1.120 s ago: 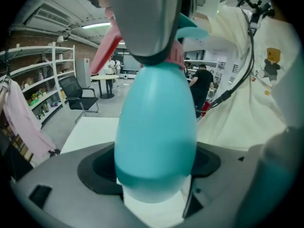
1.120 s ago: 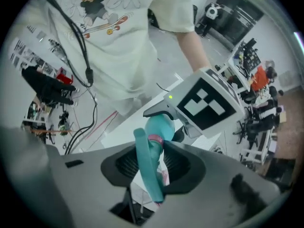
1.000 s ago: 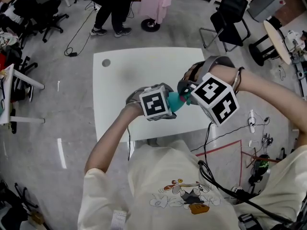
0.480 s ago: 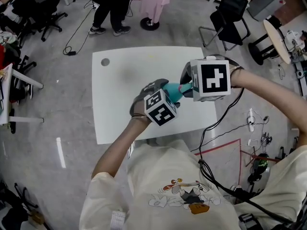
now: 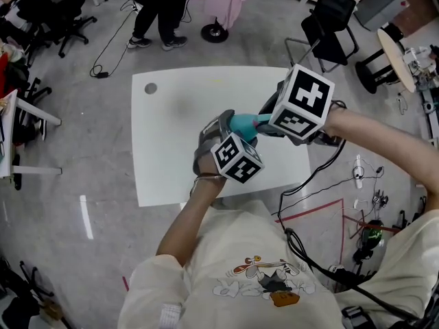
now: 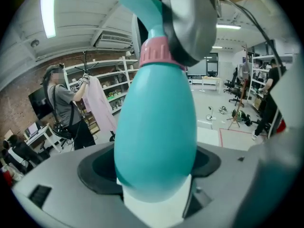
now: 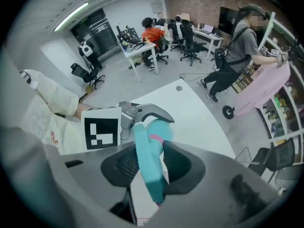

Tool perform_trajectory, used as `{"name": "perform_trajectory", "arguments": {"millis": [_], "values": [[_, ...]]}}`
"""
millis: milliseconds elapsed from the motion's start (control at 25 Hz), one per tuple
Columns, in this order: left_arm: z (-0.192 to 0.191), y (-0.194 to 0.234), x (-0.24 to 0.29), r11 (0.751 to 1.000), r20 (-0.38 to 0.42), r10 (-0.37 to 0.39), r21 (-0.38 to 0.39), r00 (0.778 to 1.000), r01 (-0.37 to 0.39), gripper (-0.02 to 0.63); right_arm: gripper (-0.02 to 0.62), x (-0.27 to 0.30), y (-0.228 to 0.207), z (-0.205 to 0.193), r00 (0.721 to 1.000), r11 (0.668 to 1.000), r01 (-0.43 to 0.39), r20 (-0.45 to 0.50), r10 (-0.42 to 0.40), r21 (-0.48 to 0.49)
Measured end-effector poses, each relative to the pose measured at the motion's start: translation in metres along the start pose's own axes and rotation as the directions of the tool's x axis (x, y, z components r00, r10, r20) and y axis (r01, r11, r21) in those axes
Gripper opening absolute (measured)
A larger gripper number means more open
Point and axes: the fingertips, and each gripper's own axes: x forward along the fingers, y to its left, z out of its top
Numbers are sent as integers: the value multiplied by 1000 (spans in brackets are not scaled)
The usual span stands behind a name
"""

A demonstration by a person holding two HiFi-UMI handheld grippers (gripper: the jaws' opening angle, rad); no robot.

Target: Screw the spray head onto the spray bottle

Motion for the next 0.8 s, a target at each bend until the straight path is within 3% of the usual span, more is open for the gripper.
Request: {"name": "perform_trajectory", "arguments": {"millis": [160, 280, 440, 600, 720, 800], "values": [[-5, 3, 1, 999, -14, 53, 4, 998, -53, 408, 130, 4, 1, 0, 999, 992, -16, 36, 12, 122], [-9, -4, 3, 999, -19, 37, 2, 999, -37, 408, 130, 8, 2, -5, 999, 991, -19, 39, 14, 129], [-16, -8, 15, 1000, -9, 15, 21, 1000, -15, 408, 130, 19, -3, -14, 1000, 1000, 28, -3, -28, 13], [-51, -30, 23, 982, 21, -163, -93, 986, 164, 420, 130, 48, -17, -29, 985, 971, 131, -81, -150, -202], [-89, -37, 25, 976, -31, -179, -132, 983, 173, 420, 130, 88, -36, -59, 959, 943, 145, -192, -208, -299], [-106, -40, 23, 966, -43, -194, -181, 980, 183, 419, 130, 121, -44, -74, 944, 939, 105, -264, -198, -327]]}}
